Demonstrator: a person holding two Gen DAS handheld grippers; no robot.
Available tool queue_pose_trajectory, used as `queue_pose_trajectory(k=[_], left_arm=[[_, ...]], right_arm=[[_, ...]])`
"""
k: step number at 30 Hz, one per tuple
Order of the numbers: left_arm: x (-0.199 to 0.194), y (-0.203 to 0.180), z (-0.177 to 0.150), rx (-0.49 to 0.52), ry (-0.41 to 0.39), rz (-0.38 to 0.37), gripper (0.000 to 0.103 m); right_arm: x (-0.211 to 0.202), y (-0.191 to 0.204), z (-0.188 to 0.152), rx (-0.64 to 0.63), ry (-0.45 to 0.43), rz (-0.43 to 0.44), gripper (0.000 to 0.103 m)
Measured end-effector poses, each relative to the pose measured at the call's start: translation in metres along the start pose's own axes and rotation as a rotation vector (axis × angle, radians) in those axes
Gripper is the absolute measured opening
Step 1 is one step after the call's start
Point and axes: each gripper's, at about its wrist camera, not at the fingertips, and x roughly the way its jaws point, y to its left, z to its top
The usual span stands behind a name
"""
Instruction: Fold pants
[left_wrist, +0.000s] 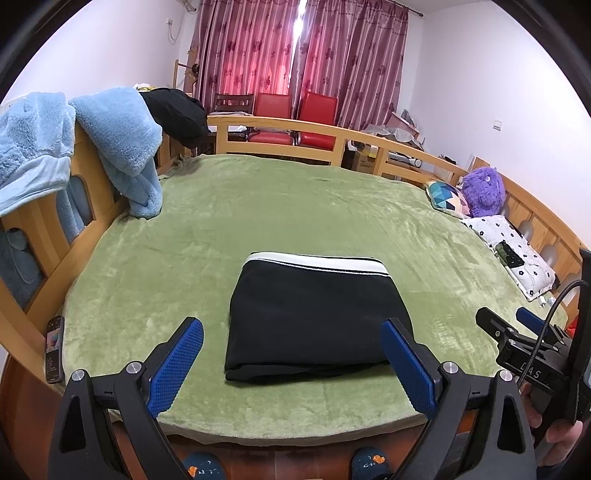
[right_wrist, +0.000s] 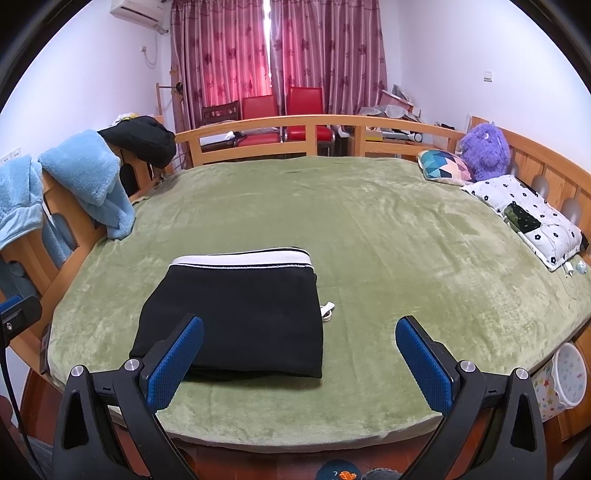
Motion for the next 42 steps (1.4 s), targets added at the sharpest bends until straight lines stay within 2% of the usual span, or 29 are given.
queue_pose_trajectory(k=[42], left_arm=[[0.0029,-0.0002,0.0008,0.0,0.002,-0.012,0.097]], right_arm=[[-0.0027,0.0092,-0.0008,-0.002,-0.001,0.0,0.102]])
